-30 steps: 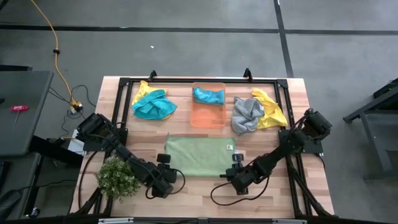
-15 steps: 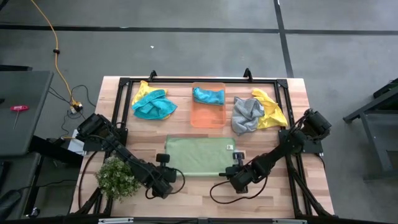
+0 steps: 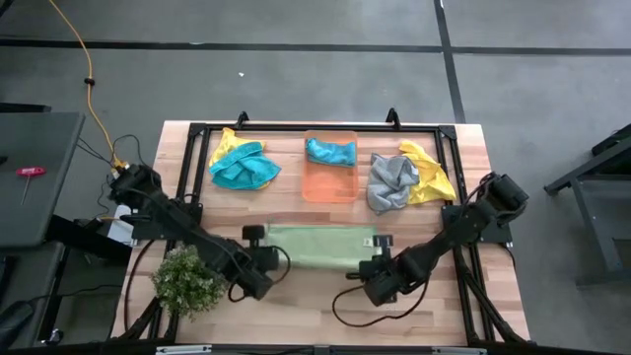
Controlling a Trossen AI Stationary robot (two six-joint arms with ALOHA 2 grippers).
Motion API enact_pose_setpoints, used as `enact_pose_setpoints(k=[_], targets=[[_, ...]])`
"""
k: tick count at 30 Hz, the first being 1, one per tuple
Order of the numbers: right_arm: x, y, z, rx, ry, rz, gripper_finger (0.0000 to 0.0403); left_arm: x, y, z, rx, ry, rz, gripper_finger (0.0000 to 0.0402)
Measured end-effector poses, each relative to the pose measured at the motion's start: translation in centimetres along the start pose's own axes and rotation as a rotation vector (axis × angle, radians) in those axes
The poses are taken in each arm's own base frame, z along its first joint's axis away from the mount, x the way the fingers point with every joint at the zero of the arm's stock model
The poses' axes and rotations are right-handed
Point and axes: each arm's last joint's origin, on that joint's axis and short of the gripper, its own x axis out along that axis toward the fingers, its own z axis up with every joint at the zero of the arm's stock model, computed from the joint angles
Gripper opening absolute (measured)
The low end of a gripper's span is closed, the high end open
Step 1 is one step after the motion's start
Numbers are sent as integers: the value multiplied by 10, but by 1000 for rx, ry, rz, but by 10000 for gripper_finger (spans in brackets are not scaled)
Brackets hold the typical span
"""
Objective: Fold microfiber towels
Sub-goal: Fold the green microfiber cloth
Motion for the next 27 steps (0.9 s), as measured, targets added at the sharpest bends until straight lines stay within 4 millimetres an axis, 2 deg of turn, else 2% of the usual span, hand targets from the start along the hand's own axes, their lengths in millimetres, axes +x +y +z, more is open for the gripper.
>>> enact_pose_setpoints(k=[6, 16, 23, 27], targets=[[-2, -14, 0, 62, -5, -122, 1, 17, 17, 5, -47, 45, 81, 0], [29, -46, -8, 203, 24, -259, 0, 41, 36, -5, -171, 47, 230, 0], [45, -59, -7, 255, 14, -231, 0, 54, 41, -12, -214, 39, 251, 0], [47, -61, -7, 259, 19, -227, 0, 59, 42, -13, -234, 23, 240, 0]])
